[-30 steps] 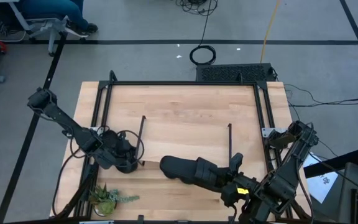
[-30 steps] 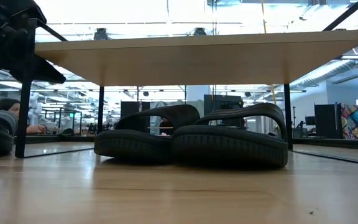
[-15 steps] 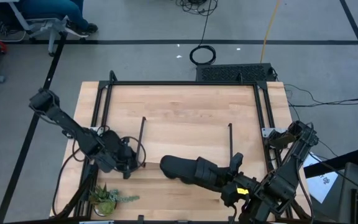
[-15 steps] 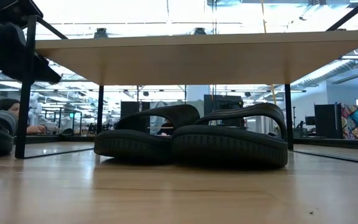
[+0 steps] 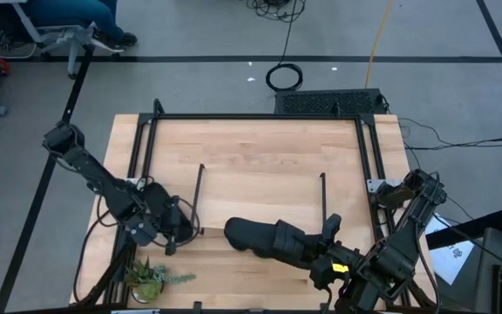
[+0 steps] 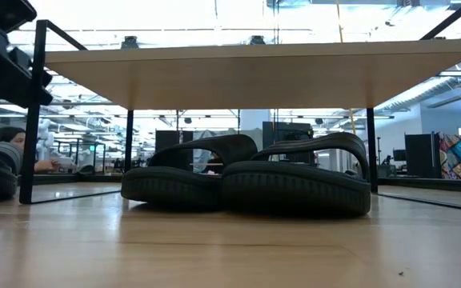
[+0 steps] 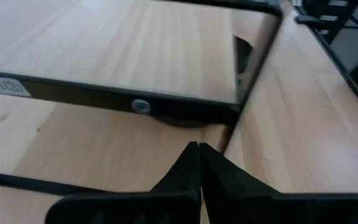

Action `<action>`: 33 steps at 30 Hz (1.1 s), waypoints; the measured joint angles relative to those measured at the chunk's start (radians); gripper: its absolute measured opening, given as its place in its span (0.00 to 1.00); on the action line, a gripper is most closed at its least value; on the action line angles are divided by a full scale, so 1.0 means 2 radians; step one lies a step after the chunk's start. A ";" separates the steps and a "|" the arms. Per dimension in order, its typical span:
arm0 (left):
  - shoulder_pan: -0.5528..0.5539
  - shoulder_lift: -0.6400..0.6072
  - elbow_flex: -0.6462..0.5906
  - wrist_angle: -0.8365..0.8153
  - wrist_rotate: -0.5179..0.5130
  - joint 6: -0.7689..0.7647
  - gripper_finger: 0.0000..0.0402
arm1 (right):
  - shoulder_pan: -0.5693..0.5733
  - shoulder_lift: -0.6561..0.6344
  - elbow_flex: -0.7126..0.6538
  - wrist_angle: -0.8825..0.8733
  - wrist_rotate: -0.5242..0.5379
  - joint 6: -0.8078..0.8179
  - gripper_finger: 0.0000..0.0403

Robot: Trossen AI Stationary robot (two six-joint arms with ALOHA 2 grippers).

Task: Pick and place slides into the shelf
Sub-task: Put the right black slipper on the shelf

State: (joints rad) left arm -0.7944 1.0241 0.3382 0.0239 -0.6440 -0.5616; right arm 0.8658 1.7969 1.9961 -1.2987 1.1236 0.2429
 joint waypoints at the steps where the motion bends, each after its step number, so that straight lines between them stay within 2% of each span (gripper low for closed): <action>1: -0.006 -0.003 0.000 -0.006 -0.005 -0.003 0.00 | 0.000 0.000 0.000 0.000 0.000 0.001 0.01; 11: -0.033 -0.055 0.034 -0.176 -0.160 -0.100 0.00 | 0.000 0.000 0.000 0.000 -0.001 0.003 0.01; 21: -0.032 -0.072 0.097 -0.186 -0.246 0.014 0.00 | 0.000 0.000 0.000 0.005 -0.001 0.004 0.01; 25: -0.038 -0.068 0.117 -0.172 -0.213 0.084 0.00 | 0.000 0.000 0.000 0.004 -0.001 0.004 0.01; 30: -0.059 -0.039 0.118 -0.104 -0.076 0.218 0.00 | 0.000 -0.001 -0.011 0.004 0.002 -0.003 0.01; 33: -0.075 -0.013 0.118 -0.063 -0.043 0.282 0.00 | -0.007 -0.001 -0.020 0.004 0.017 -0.010 0.01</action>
State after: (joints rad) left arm -0.9446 0.9972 0.5739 -0.1015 -0.7296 0.0019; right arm 0.8517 1.7954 1.9555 -1.2906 1.1569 0.2234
